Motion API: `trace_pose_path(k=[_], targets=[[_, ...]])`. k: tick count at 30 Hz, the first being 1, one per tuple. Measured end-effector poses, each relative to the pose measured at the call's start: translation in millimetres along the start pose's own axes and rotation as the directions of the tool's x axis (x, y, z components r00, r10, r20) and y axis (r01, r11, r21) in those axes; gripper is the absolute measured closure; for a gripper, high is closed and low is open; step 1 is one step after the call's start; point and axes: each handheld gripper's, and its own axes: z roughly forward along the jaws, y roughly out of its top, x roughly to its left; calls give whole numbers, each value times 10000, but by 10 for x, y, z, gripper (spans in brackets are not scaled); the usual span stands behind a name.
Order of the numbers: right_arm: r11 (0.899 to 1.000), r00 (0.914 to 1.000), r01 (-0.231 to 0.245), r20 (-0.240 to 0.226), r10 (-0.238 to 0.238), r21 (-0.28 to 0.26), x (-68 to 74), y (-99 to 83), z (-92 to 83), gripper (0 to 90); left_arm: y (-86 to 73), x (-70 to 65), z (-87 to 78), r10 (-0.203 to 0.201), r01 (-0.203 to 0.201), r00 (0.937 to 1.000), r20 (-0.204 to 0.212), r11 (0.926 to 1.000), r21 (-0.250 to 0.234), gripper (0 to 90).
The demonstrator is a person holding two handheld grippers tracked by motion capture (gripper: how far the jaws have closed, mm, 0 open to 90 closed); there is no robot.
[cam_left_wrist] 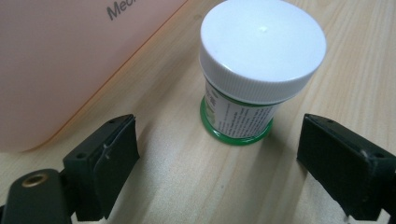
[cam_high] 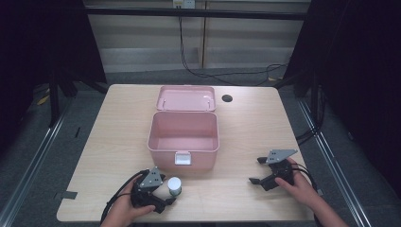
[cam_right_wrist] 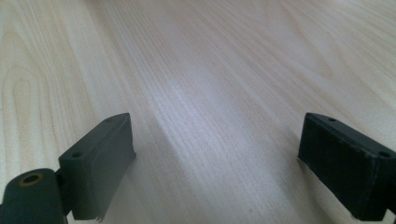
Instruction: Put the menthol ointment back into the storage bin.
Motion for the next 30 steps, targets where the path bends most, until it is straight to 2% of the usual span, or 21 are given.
trace_pose_path(k=[2, 5, 7, 8, 9, 10, 11, 12, 13, 14, 15, 16, 18, 21, 24, 25, 26, 27, 28, 29, 30], targets=[[10000, 10000, -9, 12, 9, 5, 0, 0, -1, 99, 5, -10, 4, -135, 135, 9999, -59, 9999, -2, 118], [10000, 10000, 13, 19, -13, 4, -1, 0, -1, 99, 62, -21, 9, -283, 290, 9994, -194, 9988, 391, 128], [10000, 10000, 22, 22, -22, -3, -2, 0, -1, 99, 119, -26, -3, -395, 420, 9988, -304, 9953, 868, 153], [10000, 10000, 23, 24, -23, -3, -2, 0, -1, 99, 141, -26, -3, -528, 548, 9984, -220, 9933, 1022, 163], [10000, 10000, 19, 21, -19, -3, -2, 0, -1, 99, 165, -21, -14, -489, 511, 9986, -193, 9899, 1323, 163], [10000, 10000, 21, 23, -21, -1, -2, 0, -1, 99, 185, -27, -16, -617, 638, 9979, -187, 9866, 1501, 163], [10000, 10000, 21, 24, -21, -2, -2, 0, -1, 99, 185, -27, -16, -617, 638, 9979, -187, 9866, 1501, 169], [10000, 10000, 3, 8, -3, 12, 0, 0, -1, 99, 237, -20, -34, -652, 654, 9978, -75, 9760, 2077, 183], [10000, 10000, 13, -1, -13, 1, -1, 0, 0, 99, 237, -20, -34, -652, 654, 9978, -75, 9760, 2077, 191], [10000, 10000, 35, 0, -35, -12, -2, 0, 1, 99, 307, -6, -50, -622, 615, 9980, -62, 9590, 2766, 204], [10000, 10000, 35, 0, -35, -12, -2, 0, 1, 99, 307, -6, -50, -622, 615, 9980, -62, 9590, 2766, 215], [10000, 10000, 37, 0, -37, -9, -3, 0, 1, 98, 389, 1, -53, -681, 620, 9977, 70, 9417, 3307, 216], [10000, 10000, 38, 1, -38, -10, -2, 0, 1, 99, 479, -1, -54, -765, 690, 9971, 52, 9248, 3742, 235], [10000, 10000, -4, 5, 4, 19, 1, 0, -2, 99, 605, 4, -49, -788, 675, 9968, 97, 9054, 4192, 254], [10000, 10000, 0, 5, 0, 18, 0, 0, -1, 99, 693, -14, -21, -800, 621, 9966, 216, 8932, 4454, 279], [10000, 10000, 1, 23, -1, 9, 0, 0, -1, 99, 693, -14, -21, -800, 621, 9966, 216, 8932, 4454, 284], [10000, 10000, 1, 5, -1, 17, 0, 0, -1, 99, 742, -26, -2, -674, 442, 9972, 336, 8847, 4641, 289], [10000, 10000, 2, 4, -2, 16, 0, 0, -1, 99, 765, -29, 5, -706, 446, 9968, 375, 8804, 4722, 299], [10000, 10000, 45, 10, -45, -14, -3, 0, 1, 99, 765, -29, 5, -706, 446, 9968, 375, 8804, 4722, 302], [10000, 10000, 38, 11, -38, -9, -3, 0, 0, 99, 804, -32, 20, -689, 413, 9968, 396, 8749, 4825, 304], [10000, 10000, 33, 0, -33, -10, -2, 0, 1, 99, 824, -35, 25, -663, 371, 9969, 428, 8727, 4868, 307]])
